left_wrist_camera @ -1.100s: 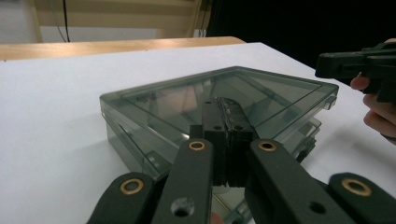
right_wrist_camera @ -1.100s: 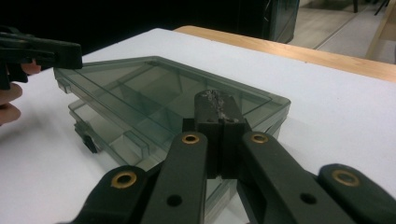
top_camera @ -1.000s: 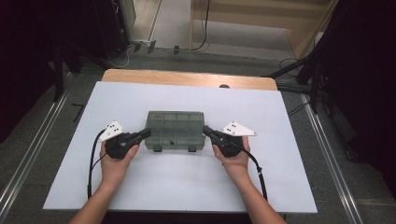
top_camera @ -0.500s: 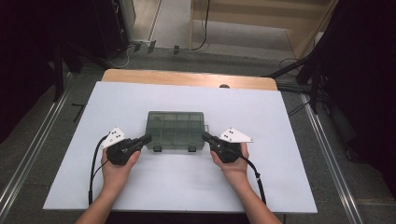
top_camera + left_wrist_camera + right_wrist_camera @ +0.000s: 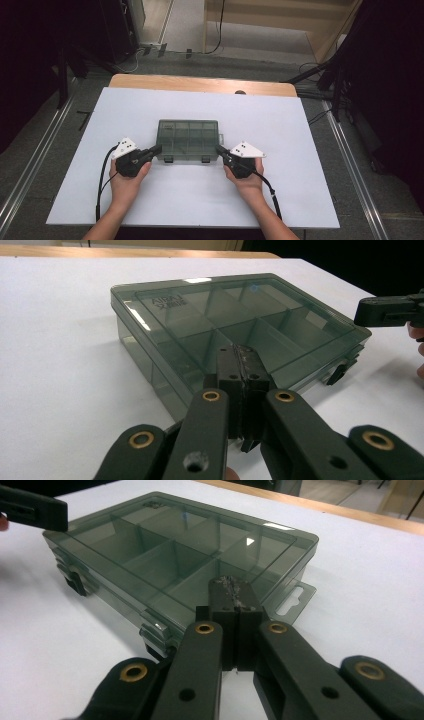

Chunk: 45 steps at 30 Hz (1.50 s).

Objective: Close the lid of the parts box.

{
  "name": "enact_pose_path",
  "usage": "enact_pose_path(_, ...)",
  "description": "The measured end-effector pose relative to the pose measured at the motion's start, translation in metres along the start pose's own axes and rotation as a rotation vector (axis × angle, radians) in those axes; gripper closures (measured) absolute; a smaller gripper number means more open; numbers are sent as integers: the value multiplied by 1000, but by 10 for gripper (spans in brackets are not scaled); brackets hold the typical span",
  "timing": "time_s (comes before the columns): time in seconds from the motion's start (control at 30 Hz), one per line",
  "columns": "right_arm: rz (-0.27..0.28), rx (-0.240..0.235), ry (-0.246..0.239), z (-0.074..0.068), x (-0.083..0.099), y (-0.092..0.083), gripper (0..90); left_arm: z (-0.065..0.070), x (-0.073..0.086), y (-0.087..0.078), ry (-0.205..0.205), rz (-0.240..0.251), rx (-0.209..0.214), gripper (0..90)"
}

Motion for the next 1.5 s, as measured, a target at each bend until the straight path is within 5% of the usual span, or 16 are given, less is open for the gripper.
enact_pose_path(0.13,-2,-9,8,0,-1,-1,900,0,0,1,-1,2,-2,900)
enact_pose_path(0.3,55,-27,8,5,-12,-14,661,0,0,0,-2,6,-2,900)
enact_pose_path(0.5,53,-21,21,19,-10,-30,384,0,1,0,-1,5,0,900)
enact_pose_path(0.97,34,39,64,63,7,-56,35,0,0,1,4,7,1,900)
enact_pose_path(1.5,41,80,77,92,22,-81,0,0,1,1,11,5,0,900)
Point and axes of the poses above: each handheld gripper's, and its own axes: y roughly forward along the jaws, x roughly out of its underside, z roughly to its right, the point moved 9 cm from there along y, roughly forward along the jaws, and after that the axes turned 15 degrees about x, right-handed, at the moved point
